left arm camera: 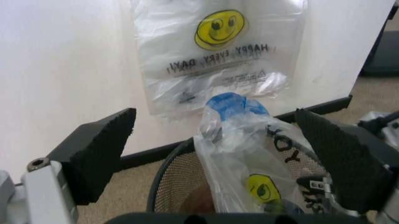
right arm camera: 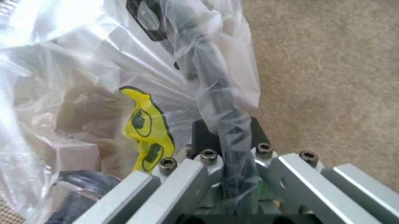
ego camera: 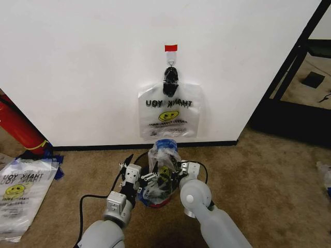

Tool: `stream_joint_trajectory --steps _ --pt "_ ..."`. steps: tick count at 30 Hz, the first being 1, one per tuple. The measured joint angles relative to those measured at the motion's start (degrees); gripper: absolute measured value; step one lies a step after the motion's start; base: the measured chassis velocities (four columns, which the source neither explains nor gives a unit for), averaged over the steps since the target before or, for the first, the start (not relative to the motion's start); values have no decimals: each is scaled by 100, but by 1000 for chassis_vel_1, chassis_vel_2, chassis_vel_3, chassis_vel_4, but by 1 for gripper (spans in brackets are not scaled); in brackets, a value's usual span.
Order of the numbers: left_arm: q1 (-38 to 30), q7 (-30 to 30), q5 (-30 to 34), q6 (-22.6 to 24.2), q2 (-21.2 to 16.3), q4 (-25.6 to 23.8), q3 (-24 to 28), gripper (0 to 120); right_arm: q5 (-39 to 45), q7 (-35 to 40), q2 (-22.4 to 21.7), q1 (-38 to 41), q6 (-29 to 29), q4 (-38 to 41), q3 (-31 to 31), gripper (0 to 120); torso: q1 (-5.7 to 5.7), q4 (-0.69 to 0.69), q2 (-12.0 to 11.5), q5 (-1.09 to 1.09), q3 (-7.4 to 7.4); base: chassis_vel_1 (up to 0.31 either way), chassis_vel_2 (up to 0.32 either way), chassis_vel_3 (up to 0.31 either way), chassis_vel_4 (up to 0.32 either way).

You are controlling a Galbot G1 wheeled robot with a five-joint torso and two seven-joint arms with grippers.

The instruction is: Pick up the garbage bag from the wall and place it over the trash bin.

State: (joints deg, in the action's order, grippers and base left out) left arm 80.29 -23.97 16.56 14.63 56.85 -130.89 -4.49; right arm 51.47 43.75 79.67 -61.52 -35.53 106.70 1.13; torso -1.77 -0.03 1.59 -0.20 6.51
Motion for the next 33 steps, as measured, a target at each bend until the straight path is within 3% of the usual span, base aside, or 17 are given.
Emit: stream_joint_trajectory --steps 7,16,23,26,33 --pt "-68 -63 189 130 -30 -94 18 100 -539 -1014 -102 -601 1017 439 432 0 0 -1 -2 -1 -1 0 0 0 0" --pt "-306 -169 845 436 -234 -409 76 100 -934 -1382 -158 -1333 1501 992 837 0 1 -2 0 -2 -3 0 0 0 0" --pt "-937 -282 2465 957 -706 -914 483 100 -1571 -1530 -166 -1821 1688 1478 1045 0 2 -2 2 -2 -4 0 0 0 0" --pt "-1200 -281 2664 1034 -758 -862 669 100 -1762 -1649 -169 -1951 1775 1619 1098 0 2 -2 2 -2 -4 0 0 0 0" --pt "-1896 -215 2551 1052 -616 -182 955 100 -1785 -2000 -180 -2308 2065 1968 1280 0 2 -3 2 -3 -4 0 0 0 0"
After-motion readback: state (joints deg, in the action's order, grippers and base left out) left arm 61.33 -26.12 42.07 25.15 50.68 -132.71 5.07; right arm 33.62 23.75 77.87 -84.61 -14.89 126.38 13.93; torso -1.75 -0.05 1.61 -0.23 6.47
